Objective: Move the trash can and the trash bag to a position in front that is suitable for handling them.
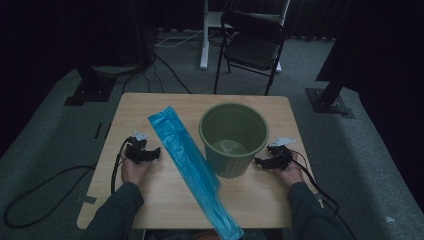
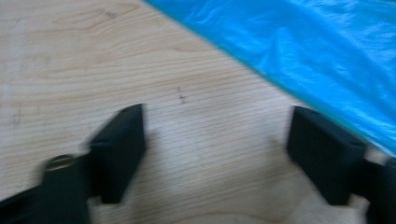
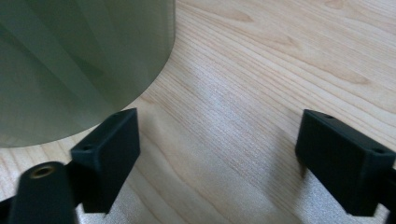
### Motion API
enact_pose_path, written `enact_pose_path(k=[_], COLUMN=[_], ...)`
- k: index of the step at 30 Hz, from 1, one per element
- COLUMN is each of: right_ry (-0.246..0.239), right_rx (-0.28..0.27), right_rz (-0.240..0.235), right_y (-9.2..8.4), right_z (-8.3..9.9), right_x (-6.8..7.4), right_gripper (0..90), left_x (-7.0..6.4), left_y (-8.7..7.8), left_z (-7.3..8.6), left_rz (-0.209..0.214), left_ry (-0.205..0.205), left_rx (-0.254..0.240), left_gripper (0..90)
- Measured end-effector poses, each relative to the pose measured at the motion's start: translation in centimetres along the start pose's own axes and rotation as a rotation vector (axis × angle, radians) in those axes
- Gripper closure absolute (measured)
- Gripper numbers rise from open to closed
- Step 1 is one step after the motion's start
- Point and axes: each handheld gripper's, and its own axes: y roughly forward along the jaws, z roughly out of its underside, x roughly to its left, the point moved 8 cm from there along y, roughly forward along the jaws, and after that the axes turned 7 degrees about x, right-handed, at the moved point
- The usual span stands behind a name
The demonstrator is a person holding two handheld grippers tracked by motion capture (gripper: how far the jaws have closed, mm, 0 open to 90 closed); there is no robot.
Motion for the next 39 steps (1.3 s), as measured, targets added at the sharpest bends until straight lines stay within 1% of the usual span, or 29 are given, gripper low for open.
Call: enact_pose_path(k=[1, 3, 4, 5, 6, 8, 9, 10, 11, 12, 13, 14, 15, 16, 17, 18, 19, 22, 24, 25, 26, 29, 31, 32, 33, 34, 35, 36, 39], right_ry=[0.0, 0.0, -0.001, -0.002, -0.002, 0.007, 0.022, 0.032, 0.032, 0.039, 0.039, 0.041, 0.041, 0.045, 0.048, 0.053, 0.053, 0.067, 0.066, 0.046, 0.046, 0.024, 0.022, 0.022, 0.015, 0.0, -0.007, -0.015, -0.023], right_rx=[0.0, -0.016, -0.021, -0.027, -0.027, -0.018, -0.006, 0.01, 0.01, 0.003, 0.003, -0.006, -0.006, -0.014, -0.02, -0.026, -0.026, -0.044, -0.046, -0.047, -0.047, -0.048, -0.047, -0.047, -0.048, -0.052, -0.052, -0.049, -0.048], right_rz=[0.0, -0.003, -0.004, -0.005, -0.005, 0.004, 0.011, 0.014, 0.014, 0.015, 0.015, 0.021, 0.021, 0.016, 0.021, 0.025, 0.025, 0.018, 0.01, 0.0, 0.0, -0.008, -0.019, -0.019, -0.027, -0.037, -0.047, -0.045, -0.053], right_y=[0.0, -0.2, -0.2, -0.3, -0.3, -0.4, -0.5, -0.6, -0.6, -0.8, -0.8, -1.1, -1.1, -1.2, -1.4, -1.6, -1.6, -1.8, -1.8, -1.8, -1.8, -1.8, -2.0, -2.0, -2.0, -2.2, -2.3, -2.3, -2.4], right_z=[0.0, 0.0, -0.1, -0.1, -0.1, -0.2, -0.3, -0.4, -0.4, -0.7, -0.7, -1.3, -1.3, -1.5, -1.9, -2.3, -2.3, -3.0, -3.4, -3.8, -3.8, -4.2, -4.5, -4.5, -4.6, -4.9, -5.0, -5.1, -5.1], right_x=[0.0, 0.0, 0.0, 0.0, 0.0, -0.2, -0.3, -0.4, -0.4, -0.4, -0.4, -0.5, -0.5, -0.5, -0.7, -0.9, -0.9, -1.2, -1.1, -0.8, -0.8, -0.4, 0.0, 0.0, 0.1, 0.3, 0.5, 0.5, 0.8], right_gripper=[17.9, 27.6, 31.4, 40.0, 40.0, 50.4, 54.9, 59.6, 59.6, 60.6, 60.6, 60.5, 60.5, 60.3, 60.0, 59.3, 59.3, 59.2, 59.2, 59.3, 59.3, 59.2, 58.6, 58.6, 58.6, 58.5, 58.9, 58.9, 60.1], left_x=[-0.2, -0.6, -0.8, -1.4, -1.4, -2.5, -2.8, -3.5, -3.9, -5.0, -5.0, -5.9, -5.9, -6.5, -6.9, -7.4, -7.9, -9.7, -11.1, -11.7, -12.5, -13.9, -15.0, -15.0, -15.2, -15.4, -15.7, -15.7, -15.8], left_y=[-0.1, -0.4, -0.5, -0.6, -0.6, -0.8, -0.9, -1.1, -1.3, -1.8, -1.8, -2.1, -2.1, -2.3, -2.3, -2.4, -2.4, -2.5, -2.5, -2.5, -2.5, -2.4, -2.4, -2.4, -2.4, -2.4, -2.4, -2.4, -2.5], left_z=[0.0, -0.1, -0.1, -0.2, -0.2, -0.4, -0.6, -1.0, -1.2, -1.9, -1.9, -2.7, -2.7, -3.2, -3.5, -3.9, -4.2, -5.4, -6.0, -6.3, -6.6, -7.1, -7.2, -7.2, -7.1, -7.1, -7.1, -7.1, -7.1], left_rz=[0.009, 0.015, 0.016, 0.033, 0.033, 0.06, 0.07, 0.096, 0.107, 0.135, 0.135, 0.155, 0.155, 0.178, 0.189, 0.197, 0.209, 0.252, 0.262, 0.27, 0.276, 0.296, 0.325, 0.325, 0.332, 0.329, 0.342, 0.344, 0.352], left_ry=[0.008, 0.013, 0.014, 0.025, 0.025, 0.051, 0.06, 0.068, 0.074, 0.098, 0.098, 0.119, 0.119, 0.123, 0.128, 0.137, 0.144, 0.166, 0.2, 0.214, 0.228, 0.247, 0.263, 0.263, 0.274, 0.28, 0.286, 0.289, 0.284], left_rx=[-0.003, 0.007, 0.018, 0.03, 0.03, 0.029, 0.026, 0.012, 0.003, -0.02, -0.02, -0.042, -0.042, -0.045, -0.048, -0.052, -0.058, -0.067, -0.067, -0.067, -0.07, -0.076, -0.073, -0.073, -0.066, -0.067, -0.066, -0.064, -0.057], left_gripper=[24.1, 37.2, 41.1, 51.9, 53.1, 54.5, 54.6, 54.6, 54.6, 54.6, 54.6, 54.5, 54.4, 54.4, 53.8, 53.8, 53.8, 53.6, 53.5, 53.5, 53.5, 53.5, 52.8, 52.7, 52.7, 52.7, 52.8, 52.7, 54.0])
